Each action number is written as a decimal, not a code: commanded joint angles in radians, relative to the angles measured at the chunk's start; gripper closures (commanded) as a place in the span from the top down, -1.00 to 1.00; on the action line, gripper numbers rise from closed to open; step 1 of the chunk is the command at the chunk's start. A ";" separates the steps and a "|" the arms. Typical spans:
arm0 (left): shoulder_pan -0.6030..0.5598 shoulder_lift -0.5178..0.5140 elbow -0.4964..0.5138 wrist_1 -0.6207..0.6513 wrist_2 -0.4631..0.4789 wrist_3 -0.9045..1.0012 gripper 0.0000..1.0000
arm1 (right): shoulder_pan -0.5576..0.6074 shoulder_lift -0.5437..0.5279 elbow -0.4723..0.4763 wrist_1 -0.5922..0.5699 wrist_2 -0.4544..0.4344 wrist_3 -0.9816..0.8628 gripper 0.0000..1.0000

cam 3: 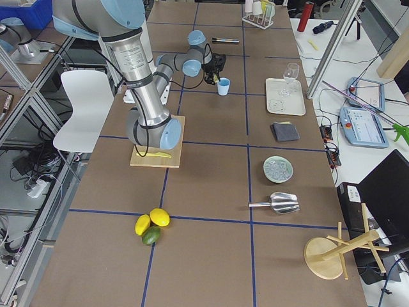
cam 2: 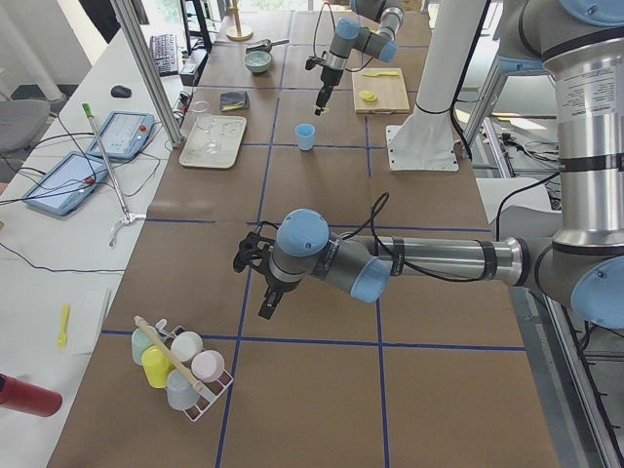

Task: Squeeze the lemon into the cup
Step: 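Carry the lemon slice over the blue cup and release it inside, then withdraw the right gripper from the cup while the left gripper grasps the steel rod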

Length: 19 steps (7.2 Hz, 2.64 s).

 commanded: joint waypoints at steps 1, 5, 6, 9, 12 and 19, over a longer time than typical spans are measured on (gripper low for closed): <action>0.000 0.001 -0.001 0.000 0.000 0.000 1.00 | 0.030 0.135 -0.138 -0.001 0.008 0.035 0.22; 0.000 0.001 -0.008 0.000 0.000 -0.001 1.00 | 0.034 0.122 -0.190 0.018 0.038 0.034 0.29; 0.000 0.001 -0.011 0.000 0.000 -0.001 1.00 | 0.034 0.114 -0.187 0.019 0.045 0.034 0.30; 0.000 0.001 -0.007 0.000 -0.002 -0.001 1.00 | 0.034 0.110 -0.187 0.018 0.046 0.032 0.99; 0.113 -0.028 0.024 -0.076 0.014 -0.183 0.99 | 0.105 0.070 -0.126 0.016 0.196 0.023 1.00; 0.587 -0.345 0.328 -0.024 0.187 -0.660 0.86 | 0.255 -0.302 0.112 0.019 0.353 -0.296 1.00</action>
